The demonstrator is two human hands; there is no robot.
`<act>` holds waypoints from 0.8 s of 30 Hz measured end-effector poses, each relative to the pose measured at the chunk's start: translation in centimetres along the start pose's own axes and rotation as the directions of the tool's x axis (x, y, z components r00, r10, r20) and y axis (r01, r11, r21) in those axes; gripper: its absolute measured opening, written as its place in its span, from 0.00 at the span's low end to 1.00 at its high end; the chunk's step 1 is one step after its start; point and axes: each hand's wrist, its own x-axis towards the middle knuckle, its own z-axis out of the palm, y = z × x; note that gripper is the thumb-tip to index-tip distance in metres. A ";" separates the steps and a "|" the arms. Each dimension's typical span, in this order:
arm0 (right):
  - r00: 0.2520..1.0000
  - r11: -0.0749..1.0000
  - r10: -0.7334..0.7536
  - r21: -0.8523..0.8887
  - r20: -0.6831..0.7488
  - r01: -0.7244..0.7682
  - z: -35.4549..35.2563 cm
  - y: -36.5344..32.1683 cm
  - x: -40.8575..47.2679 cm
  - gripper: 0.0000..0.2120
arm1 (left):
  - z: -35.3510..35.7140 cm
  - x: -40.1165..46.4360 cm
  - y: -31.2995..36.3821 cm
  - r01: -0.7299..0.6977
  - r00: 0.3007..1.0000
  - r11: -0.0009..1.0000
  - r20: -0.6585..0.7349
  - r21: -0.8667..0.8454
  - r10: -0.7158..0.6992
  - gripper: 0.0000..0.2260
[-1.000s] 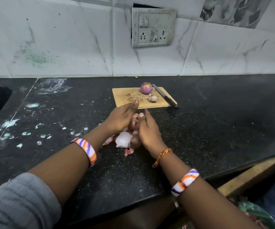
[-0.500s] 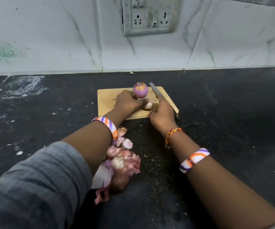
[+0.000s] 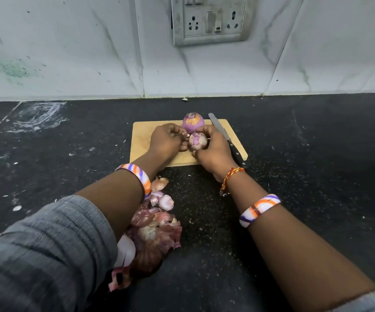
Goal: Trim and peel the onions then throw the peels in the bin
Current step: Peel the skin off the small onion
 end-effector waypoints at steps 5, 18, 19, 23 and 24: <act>0.999 0.971 -0.012 0.236 -0.046 0.023 0.2 0.3 0.6 0.23 | -0.2 -0.4 0.3 -0.004 0.999 0.990 0.040 -0.144 0.010 0.11; 0.980 0.934 -0.198 0.308 0.025 0.181 0.1 1.6 1.2 0.22 | -1.0 -0.9 0.0 0.000 0.999 0.973 0.043 -0.233 0.011 0.07; 0.977 0.930 -0.207 0.318 0.042 0.183 0.0 1.7 1.1 0.22 | -1.0 -0.9 0.1 0.002 0.999 0.971 0.047 -0.239 0.009 0.07; 0.973 0.919 -0.215 0.355 0.088 0.171 -0.4 1.7 0.9 0.22 | -1.0 -1.1 0.0 0.000 0.999 0.975 0.052 -0.223 0.012 0.09; 0.972 0.917 -0.216 0.361 0.092 0.170 -0.4 1.7 0.9 0.22 | -1.0 -1.1 0.0 -0.007 0.999 0.977 0.051 -0.214 0.018 0.09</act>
